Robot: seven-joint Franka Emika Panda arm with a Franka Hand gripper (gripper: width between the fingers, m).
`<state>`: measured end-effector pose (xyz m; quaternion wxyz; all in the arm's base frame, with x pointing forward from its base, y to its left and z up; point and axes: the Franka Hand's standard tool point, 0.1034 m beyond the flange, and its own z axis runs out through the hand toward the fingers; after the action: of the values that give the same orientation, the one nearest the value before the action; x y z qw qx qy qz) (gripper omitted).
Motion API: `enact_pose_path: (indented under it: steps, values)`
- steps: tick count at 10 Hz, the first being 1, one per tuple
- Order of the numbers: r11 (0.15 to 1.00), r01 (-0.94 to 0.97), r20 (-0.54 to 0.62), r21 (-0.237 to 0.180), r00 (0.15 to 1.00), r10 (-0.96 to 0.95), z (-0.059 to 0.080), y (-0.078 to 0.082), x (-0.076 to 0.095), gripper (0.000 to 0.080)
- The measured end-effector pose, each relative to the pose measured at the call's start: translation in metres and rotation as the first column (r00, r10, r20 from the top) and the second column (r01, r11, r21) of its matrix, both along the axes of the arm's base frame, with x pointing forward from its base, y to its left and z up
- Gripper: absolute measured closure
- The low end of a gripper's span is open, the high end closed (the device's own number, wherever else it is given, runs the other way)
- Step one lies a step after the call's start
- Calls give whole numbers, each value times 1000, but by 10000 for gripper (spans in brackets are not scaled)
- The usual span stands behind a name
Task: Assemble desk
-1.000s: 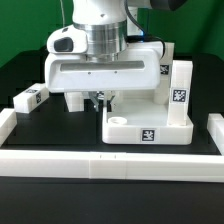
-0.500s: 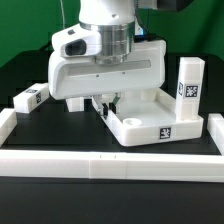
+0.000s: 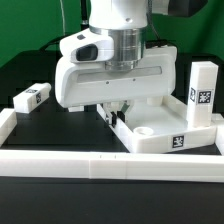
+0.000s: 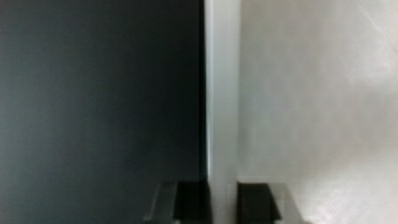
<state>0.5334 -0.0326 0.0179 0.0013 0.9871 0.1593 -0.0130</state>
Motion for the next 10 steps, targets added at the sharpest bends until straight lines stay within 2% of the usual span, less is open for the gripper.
enact_pose_path:
  steps: [2, 6, 8, 10]
  values:
    - [1000, -14, 0, -1, 1000, 14, 0, 0, 0, 739]
    - [963, -268, -14, -16, 964, 267, 0, -7, 0, 739]
    - [911, -410, -17, -34, 912, 410, 0, -6, 14, 739]
    - [871, -490, -13, -45, 872, 490, 1, 1, 27, 739]
